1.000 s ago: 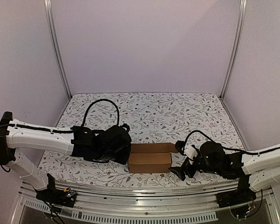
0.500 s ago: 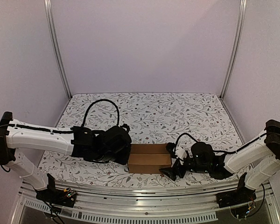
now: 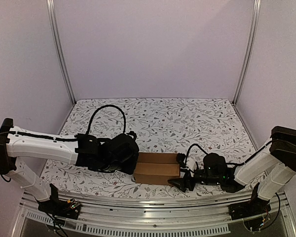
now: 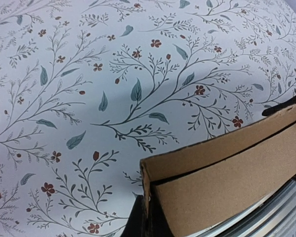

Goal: Fold the paper box

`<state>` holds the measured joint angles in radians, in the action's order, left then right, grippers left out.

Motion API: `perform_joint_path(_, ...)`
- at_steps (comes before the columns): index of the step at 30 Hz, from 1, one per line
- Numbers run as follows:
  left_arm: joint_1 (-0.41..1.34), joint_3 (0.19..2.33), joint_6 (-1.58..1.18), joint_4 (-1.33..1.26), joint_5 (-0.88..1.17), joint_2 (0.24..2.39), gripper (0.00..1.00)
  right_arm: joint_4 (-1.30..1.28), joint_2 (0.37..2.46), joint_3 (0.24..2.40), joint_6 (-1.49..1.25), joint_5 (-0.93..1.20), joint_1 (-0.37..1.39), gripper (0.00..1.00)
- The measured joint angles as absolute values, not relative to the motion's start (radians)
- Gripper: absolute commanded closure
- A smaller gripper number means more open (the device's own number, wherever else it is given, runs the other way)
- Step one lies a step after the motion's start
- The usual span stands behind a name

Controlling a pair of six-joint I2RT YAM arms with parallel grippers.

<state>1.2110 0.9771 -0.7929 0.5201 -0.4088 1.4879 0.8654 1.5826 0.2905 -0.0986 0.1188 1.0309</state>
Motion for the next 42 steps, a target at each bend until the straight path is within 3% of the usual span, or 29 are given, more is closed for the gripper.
perform_joint_path(6, 1.211, 0.966, -0.793, 0.521, -0.425, 1.481, 1.00, 0.912, 1.612, 0.270, -0.118, 0.127, 1.032, 0.25)
perform_joint_path(16, 1.211, 0.949, -0.789, 0.532, -0.444, 1.465, 1.00, 0.971, 1.632, 0.270, -0.110, 0.137, 1.055, 0.40)
perform_joint_path(27, 1.211, 0.947, -0.789, 0.537, -0.455, 1.465, 1.00, 0.949, 1.563, 0.270, -0.061, 0.105, 1.102, 0.32)
perform_joint_path(38, 1.211, 0.947, -0.778, 0.537, -0.455, 1.465, 1.00, 0.920, 1.510, 0.270, 0.007, 0.080, 1.118, 0.35)
perform_joint_path(42, 1.211, 0.946, -0.778, 0.535, -0.455, 1.465, 1.00, 0.904, 1.510, 0.270, 0.016, 0.069, 1.134, 0.42)
